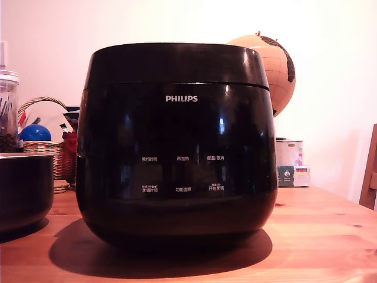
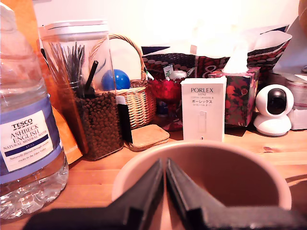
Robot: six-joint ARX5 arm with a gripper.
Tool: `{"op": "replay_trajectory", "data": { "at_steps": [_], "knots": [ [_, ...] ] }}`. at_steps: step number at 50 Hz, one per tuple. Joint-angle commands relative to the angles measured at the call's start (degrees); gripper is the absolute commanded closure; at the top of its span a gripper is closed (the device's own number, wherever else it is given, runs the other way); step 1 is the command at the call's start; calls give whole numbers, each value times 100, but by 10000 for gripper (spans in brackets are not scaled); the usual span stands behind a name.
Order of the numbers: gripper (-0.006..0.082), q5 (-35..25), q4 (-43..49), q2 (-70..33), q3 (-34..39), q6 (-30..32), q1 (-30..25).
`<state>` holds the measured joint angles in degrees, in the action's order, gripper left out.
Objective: Open the rice cooker by pressing the large metal button on the top of its lid with medium force
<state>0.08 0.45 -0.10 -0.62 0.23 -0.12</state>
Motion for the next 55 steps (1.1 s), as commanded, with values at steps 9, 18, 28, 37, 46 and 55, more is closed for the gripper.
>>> {"op": "replay_trajectory", "data": {
  "at_steps": [9, 18, 28, 37, 46, 55],
  "knots": [
    [788, -721, -815, 83, -57, -24, 306],
    [788, -885, -861, 83, -57, -192, 299],
    [788, -1580, -1429, 83, -66, -660, 295],
    [788, -2885, -1484, 83, -192, -1353, 295],
    [788, -4280, -1163, 81, -332, -3204, 267],
    [788, -4841, -975, -15, -546, -3283, -192]
  ]
}}
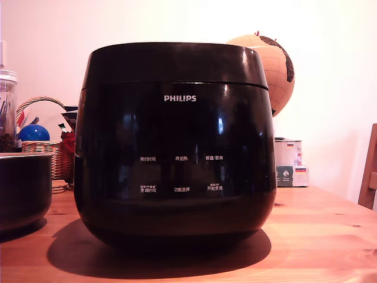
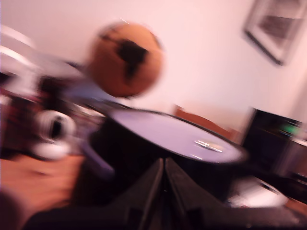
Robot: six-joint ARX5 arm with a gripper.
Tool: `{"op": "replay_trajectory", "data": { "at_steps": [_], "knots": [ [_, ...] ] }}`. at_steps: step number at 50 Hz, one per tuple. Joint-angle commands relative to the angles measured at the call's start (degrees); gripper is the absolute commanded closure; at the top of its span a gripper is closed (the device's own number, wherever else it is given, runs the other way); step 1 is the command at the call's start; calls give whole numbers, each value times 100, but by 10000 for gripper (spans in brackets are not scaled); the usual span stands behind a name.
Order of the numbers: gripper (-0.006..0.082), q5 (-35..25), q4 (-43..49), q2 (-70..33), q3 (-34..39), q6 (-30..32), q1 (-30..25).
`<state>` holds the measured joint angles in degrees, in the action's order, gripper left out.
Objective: Open the rice cooker by pressing the large metal button on the top of its lid with medium force
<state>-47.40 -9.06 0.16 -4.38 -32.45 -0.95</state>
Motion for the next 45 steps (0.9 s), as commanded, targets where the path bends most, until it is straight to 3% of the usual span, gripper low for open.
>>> {"op": "replay_trajectory", "data": {
  "at_steps": [1, 19, 32, 40, 44, 45],
  "knots": [
    [788, -127, -9, -70, -199, -17, -157],
    [788, -1008, 476, -1460, -1056, 0, -903],
    [788, -837, 479, -2929, -2055, 1399, -1270],
    [788, -278, 479, -3901, -2653, 2417, -1670],
    [788, 15, 476, -4341, -2916, 2455, -1947],
    [788, 98, 476, -4452, -2977, 2811, -2028]
  ]
}}
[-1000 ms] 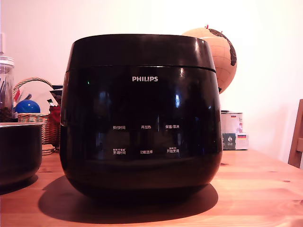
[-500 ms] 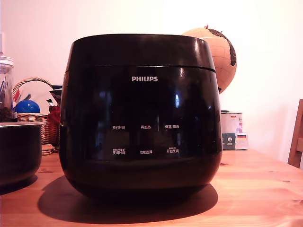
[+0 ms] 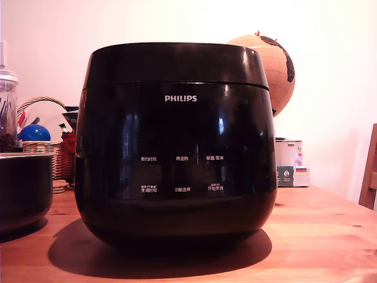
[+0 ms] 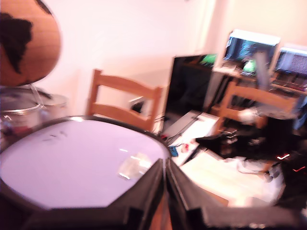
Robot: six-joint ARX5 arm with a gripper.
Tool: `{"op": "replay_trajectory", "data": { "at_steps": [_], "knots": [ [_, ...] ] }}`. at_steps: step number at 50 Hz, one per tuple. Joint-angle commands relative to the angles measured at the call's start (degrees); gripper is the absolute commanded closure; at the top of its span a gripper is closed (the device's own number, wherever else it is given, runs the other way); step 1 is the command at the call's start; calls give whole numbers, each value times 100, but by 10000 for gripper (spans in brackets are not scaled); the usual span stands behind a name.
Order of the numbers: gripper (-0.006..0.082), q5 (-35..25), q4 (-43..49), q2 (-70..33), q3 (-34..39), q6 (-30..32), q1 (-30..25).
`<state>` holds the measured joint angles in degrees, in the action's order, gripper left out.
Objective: Open the rice cooker by pressing the large metal button on the top of its lid with medium force
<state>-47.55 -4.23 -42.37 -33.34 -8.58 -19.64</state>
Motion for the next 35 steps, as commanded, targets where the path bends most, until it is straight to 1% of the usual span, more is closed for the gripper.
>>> {"op": "replay_trajectory", "data": {
  "at_steps": [1, 2, 3, 5, 6, 8, 10, 11, 12, 13, 15, 16, 20, 21, 35],
  "knots": [
    [788, 197, -7, -304, -142, 424, -236],
    [788, 275, -7, -398, -195, 424, -308],
    [788, 356, -7, -496, -254, 570, -391],
    [788, 459, -11, -675, -350, 586, -553],
    [788, 599, -13, -758, -393, 743, -632],
    [788, 684, -13, -942, -485, 791, -813],
    [788, 938, -13, -1104, -566, 1014, -977],
    [788, 946, -11, -1185, -608, 1014, -1054],
    [788, 1088, -11, -1255, -643, 1014, -1121],
    [788, 1156, -11, -1329, -680, 1143, -1191],
    [788, 1309, -17, -1453, -737, 1143, -1309],
    [788, 1392, -28, -1512, -758, 1233, -1357],
    [788, 1663, -50, -1729, -831, 1237, -1517],
    [788, 1720, -55, -1773, -837, 1340, -1552],
    [788, 2192, -186, -2321, -846, 1403, -1950]
  ]
}}
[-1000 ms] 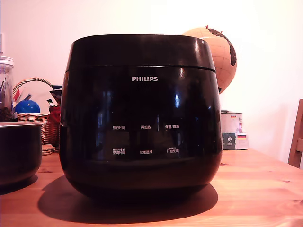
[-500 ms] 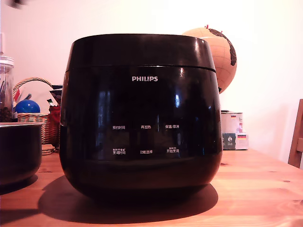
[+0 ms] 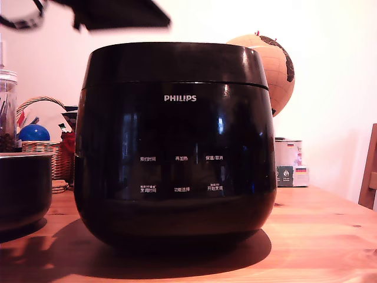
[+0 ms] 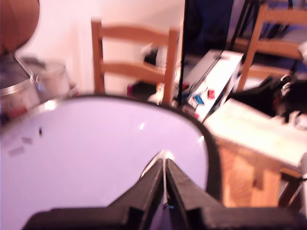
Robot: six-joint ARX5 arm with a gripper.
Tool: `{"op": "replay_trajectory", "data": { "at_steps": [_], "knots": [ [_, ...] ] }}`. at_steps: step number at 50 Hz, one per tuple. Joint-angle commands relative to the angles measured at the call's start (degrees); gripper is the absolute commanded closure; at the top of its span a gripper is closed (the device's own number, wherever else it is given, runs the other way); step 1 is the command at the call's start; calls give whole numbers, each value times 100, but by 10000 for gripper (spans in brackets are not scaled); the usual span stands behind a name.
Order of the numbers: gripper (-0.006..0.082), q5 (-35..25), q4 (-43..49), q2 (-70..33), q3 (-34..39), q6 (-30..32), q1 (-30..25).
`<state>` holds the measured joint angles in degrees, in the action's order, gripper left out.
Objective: Open the rice cooker by pressing the large metal button on the top of its lid with medium force
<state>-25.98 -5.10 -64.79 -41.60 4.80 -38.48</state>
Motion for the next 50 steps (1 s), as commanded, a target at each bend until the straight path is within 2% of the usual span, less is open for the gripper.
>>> {"op": "replay_trajectory", "data": {
  "at_steps": [1, 24, 50],
  "knots": [
    [788, 76, -105, -101, -20, 66, -94],
    [788, 918, -11, -623, -20, 376, -452],
    [788, 1320, 1410, -800, -20, 472, -466]
  ]
}}
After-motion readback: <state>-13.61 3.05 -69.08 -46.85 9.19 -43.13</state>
